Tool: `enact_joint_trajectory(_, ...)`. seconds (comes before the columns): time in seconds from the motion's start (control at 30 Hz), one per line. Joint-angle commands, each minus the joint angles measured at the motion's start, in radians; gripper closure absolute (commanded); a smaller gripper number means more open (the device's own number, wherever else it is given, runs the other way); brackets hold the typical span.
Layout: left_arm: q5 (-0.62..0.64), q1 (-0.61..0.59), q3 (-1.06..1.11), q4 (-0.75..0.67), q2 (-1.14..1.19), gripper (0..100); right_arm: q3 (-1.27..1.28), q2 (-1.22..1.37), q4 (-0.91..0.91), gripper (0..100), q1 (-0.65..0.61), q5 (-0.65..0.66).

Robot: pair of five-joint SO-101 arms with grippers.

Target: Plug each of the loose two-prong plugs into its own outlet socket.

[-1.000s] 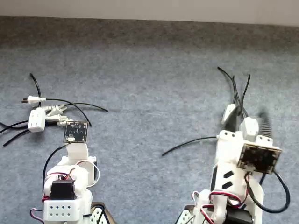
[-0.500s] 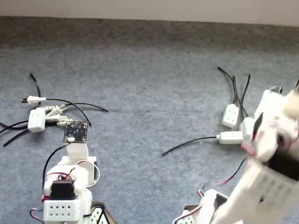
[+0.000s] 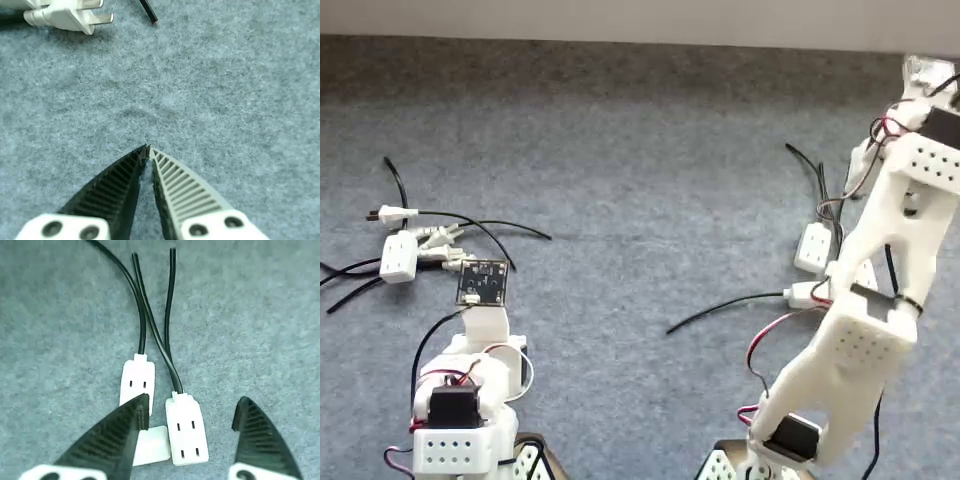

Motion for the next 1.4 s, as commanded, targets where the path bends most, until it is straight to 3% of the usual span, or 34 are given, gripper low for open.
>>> enact_joint_trajectory(0.0, 0.002, 0.002, 0.019, -0.012, 0.001, 99, -0.012, 0.044, 0.041, 72.9, 0.01, 0.112)
enact_joint_trajectory(0.43, 0.002, 0.002, 0.019, -0.012, 0.001, 99, 0.297, 0.051, 0.033, 73.0, 0.114, 0.316)
enact_joint_trajectory(0.77, 0.002, 0.002, 0.019, -0.012, 0.001, 99, 0.389, 0.051, -0.082, 73.2, 0.09, 0.322)
enact_joint_trajectory(0.97, 0.002, 0.002, 0.019, -0.012, 0.001, 99, 0.397, 0.051, -0.077, 89.6, 0.094, 0.321)
enact_joint_trajectory(1.17, 0.002, 0.002, 0.019, -0.012, 0.001, 99, 0.275, 0.031, -0.031, 93.8, 0.031, 0.124)
enact_joint_trajectory(1.37, 0.002, 0.002, 0.019, -0.012, 0.001, 99, 0.007, 0.028, 0.041, 93.8, -0.182, -0.115)
